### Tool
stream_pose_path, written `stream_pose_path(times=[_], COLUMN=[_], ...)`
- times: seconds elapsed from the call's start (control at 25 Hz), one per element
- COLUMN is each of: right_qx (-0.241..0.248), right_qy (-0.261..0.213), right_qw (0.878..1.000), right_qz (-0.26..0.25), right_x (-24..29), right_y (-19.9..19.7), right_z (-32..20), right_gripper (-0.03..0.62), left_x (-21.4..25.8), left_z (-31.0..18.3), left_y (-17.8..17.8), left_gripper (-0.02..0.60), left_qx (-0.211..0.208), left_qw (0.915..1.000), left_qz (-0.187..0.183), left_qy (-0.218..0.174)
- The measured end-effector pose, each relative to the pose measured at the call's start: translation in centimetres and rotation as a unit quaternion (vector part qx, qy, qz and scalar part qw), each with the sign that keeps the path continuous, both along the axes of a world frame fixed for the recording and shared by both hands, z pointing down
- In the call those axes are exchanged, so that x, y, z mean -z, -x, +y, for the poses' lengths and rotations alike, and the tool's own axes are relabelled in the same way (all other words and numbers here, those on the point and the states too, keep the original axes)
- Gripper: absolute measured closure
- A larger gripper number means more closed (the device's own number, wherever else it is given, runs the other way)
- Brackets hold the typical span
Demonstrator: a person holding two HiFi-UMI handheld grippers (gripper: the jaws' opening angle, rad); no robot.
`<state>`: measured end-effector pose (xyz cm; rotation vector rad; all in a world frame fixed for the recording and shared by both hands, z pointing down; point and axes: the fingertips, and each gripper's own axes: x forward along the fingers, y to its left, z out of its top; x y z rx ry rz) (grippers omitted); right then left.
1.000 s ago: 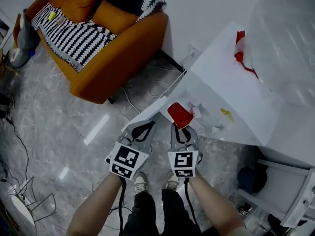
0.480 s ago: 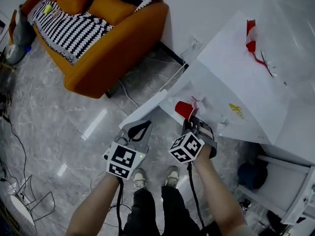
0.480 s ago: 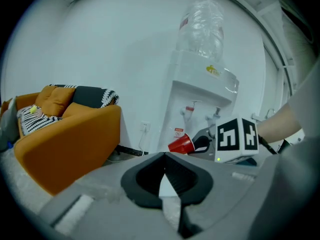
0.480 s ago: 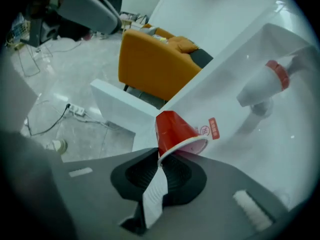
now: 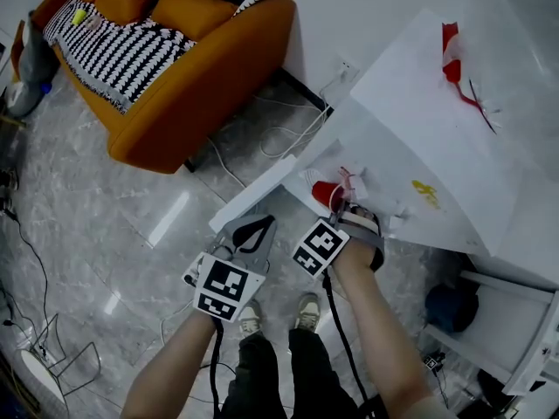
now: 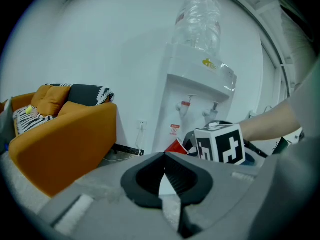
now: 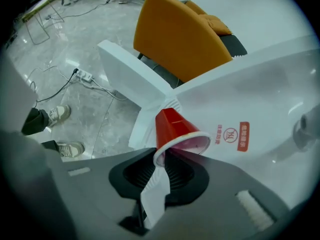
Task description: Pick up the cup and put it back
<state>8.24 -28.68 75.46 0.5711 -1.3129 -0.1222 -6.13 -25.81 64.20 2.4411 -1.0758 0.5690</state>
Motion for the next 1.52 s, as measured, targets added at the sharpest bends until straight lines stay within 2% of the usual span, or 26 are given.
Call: stream_pose_path(times=[0.16,0.4,0.52,0.64,0.96,1.28,1.52], right_qx=[0.003,0.030,0.022,0.026,0.016,0.003,-0.009], right_qy=[0.001,0.000,0.000,-0.021,-0.045,-0.062,-0.080], right_qw=[1.000,0.997,0.996,0.996,0.997,0.998,0.997], right_qz=[0.017,0.076,0.084,0.086,0.066,0.025,-0.008], right_x=[-0.8,-0.7,-0.2,0.9,2.1,3.6,7.7], right_y=[-0.2,-0.6,-1.0,-0.8,-0.3,0.6,1.1], right_z=[-0.2,-0.1,-0.2,-0.7,-1.1,0.0,1.5], right_gripper=[0.516,0.519,0.515,0.489,0.425,0.424,0.431], left_x=[-0.6,-1.1,-1.3,-1.4,-1.4,-0.9,2.5], left_z=[0.6,1.2,1.5,1.8,2.2,2.6,2.5], left_y=[-0.1,0.3,0.7,0.7,1.0,1.1,1.5], left_gripper=[0.580,0.580,0.580,0.580,0.580,0.580,0.580], left_qx=[-0.004,-0.003,0.000,-0.002,-0.011,-0.022,-0.026], left_qw=[1.0000,0.9999,0.9998,0.9996,0.9994,0.9991,0.9994], left_qz=[0.002,0.005,0.010,0.014,0.019,0.016,0.008], left_qy=[0.006,0.014,0.020,0.023,0.027,0.033,0.019])
